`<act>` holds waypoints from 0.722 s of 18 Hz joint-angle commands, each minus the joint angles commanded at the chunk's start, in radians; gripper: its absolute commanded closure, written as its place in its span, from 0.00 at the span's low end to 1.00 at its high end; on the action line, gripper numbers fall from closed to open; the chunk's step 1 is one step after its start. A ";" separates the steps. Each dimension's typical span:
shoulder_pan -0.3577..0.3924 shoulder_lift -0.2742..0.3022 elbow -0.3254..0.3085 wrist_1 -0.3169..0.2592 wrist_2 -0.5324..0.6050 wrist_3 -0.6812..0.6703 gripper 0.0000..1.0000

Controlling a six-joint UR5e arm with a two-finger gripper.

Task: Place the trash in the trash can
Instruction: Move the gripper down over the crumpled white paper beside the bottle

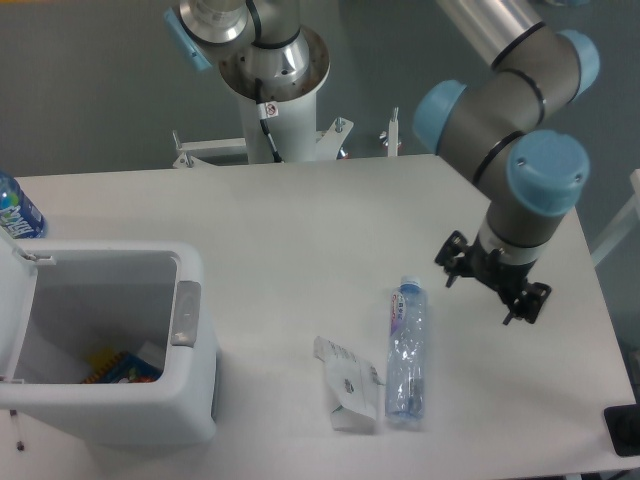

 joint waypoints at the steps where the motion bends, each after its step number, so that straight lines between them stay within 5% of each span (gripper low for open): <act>1: -0.020 0.003 -0.017 0.012 0.000 -0.051 0.00; 4: -0.063 0.006 -0.069 0.099 0.002 -0.158 0.00; 13: -0.175 -0.001 -0.126 0.147 0.000 -0.349 0.00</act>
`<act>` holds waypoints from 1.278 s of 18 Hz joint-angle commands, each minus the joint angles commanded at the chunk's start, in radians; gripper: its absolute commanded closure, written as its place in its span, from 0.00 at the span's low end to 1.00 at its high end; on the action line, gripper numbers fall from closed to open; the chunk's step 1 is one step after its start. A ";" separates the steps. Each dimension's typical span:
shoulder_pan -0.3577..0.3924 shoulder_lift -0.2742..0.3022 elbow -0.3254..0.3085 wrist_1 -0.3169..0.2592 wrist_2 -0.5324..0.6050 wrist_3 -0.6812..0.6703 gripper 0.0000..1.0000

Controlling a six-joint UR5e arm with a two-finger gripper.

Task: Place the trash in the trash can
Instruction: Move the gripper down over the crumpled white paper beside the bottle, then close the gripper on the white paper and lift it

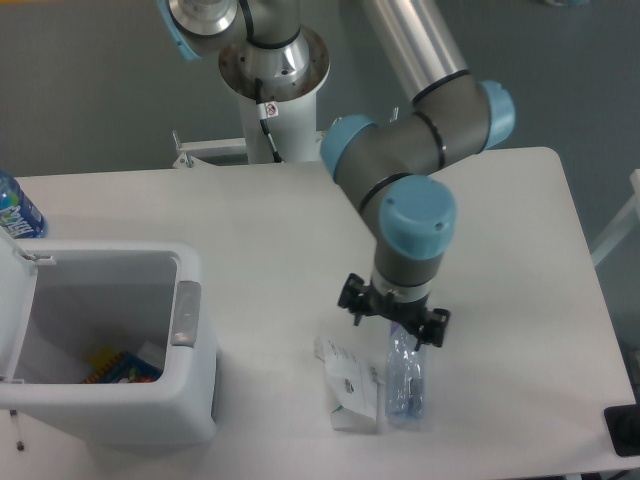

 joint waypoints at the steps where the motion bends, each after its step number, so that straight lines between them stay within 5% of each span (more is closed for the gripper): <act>1: -0.008 -0.005 -0.008 0.014 0.000 -0.017 0.00; 9: -0.074 -0.074 -0.022 0.115 0.044 -0.146 0.00; 18: -0.095 -0.114 -0.017 0.151 0.118 -0.155 0.01; 23: -0.095 -0.127 0.000 0.155 0.118 -0.221 0.40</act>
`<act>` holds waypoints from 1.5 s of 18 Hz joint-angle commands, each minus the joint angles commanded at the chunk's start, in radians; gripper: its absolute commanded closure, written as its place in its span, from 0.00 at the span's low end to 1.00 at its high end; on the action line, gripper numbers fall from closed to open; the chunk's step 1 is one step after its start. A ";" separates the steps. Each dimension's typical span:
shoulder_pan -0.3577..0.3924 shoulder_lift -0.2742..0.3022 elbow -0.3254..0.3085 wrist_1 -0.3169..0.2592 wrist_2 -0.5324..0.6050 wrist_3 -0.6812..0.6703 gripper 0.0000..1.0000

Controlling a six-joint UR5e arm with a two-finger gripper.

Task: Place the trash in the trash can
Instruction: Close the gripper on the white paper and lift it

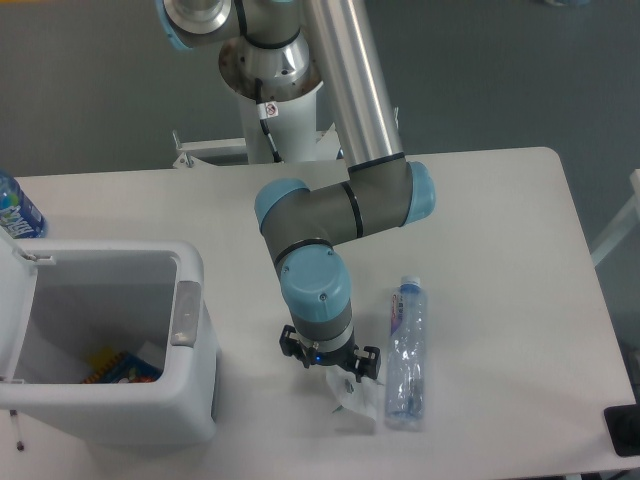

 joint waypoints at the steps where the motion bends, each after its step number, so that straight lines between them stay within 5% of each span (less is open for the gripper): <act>1: 0.000 -0.002 0.002 0.000 -0.002 -0.006 0.47; 7: 0.002 0.009 0.005 0.000 -0.012 -0.023 1.00; 27: 0.126 0.109 -0.011 0.008 -0.331 -0.022 1.00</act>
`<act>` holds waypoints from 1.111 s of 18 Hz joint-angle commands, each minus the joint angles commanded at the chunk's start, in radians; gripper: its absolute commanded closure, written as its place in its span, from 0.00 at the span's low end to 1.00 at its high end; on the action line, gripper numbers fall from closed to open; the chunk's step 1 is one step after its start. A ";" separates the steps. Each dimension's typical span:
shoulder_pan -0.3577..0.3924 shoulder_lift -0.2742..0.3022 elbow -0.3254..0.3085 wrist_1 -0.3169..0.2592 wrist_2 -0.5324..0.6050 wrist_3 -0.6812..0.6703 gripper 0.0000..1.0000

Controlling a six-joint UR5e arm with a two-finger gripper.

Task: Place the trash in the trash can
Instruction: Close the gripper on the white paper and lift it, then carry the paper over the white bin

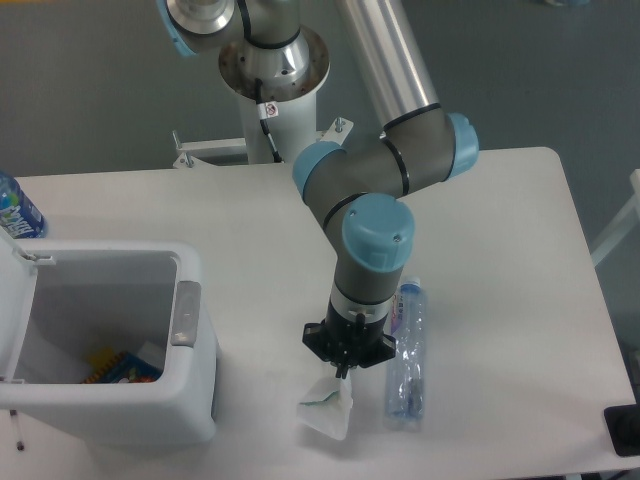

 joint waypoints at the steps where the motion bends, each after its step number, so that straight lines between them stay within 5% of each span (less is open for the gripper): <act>1: 0.005 0.002 0.008 0.000 -0.009 -0.002 1.00; 20: -0.005 0.184 0.120 -0.003 -0.299 -0.094 1.00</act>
